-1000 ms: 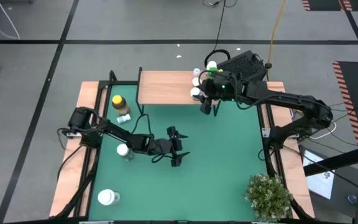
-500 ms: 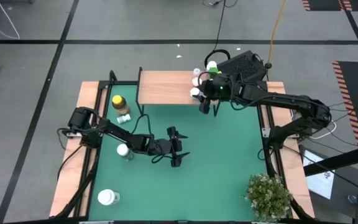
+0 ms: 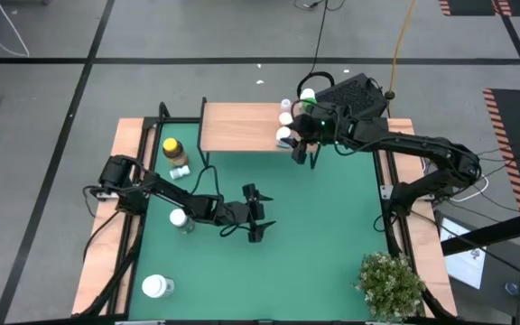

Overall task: Pick and place medicine bottles onto shelf by color
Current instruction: Put the bottom small white medicine bottle on the shelf

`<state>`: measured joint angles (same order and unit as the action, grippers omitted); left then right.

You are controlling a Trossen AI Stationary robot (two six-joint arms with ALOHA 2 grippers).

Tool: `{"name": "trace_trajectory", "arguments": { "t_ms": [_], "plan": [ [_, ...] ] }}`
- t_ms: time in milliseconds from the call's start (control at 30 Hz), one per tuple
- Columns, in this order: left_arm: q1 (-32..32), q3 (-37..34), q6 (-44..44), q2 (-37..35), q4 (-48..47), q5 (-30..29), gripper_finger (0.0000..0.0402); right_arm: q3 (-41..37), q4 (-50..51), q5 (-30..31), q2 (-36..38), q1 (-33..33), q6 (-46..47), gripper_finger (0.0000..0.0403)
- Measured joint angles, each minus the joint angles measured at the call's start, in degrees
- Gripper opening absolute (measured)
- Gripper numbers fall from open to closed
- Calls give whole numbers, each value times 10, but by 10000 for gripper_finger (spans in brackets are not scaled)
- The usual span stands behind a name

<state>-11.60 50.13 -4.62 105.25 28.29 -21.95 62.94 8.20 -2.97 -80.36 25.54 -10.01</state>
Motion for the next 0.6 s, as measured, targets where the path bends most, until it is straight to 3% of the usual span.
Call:
{"name": "trace_trajectory", "arguments": {
  "t_ms": [600],
  "plan": [
    [0, 0, 0, 0, -2, 0, 349, 0, -2, 44, 0, 0, -105, 217]
  ]
}}
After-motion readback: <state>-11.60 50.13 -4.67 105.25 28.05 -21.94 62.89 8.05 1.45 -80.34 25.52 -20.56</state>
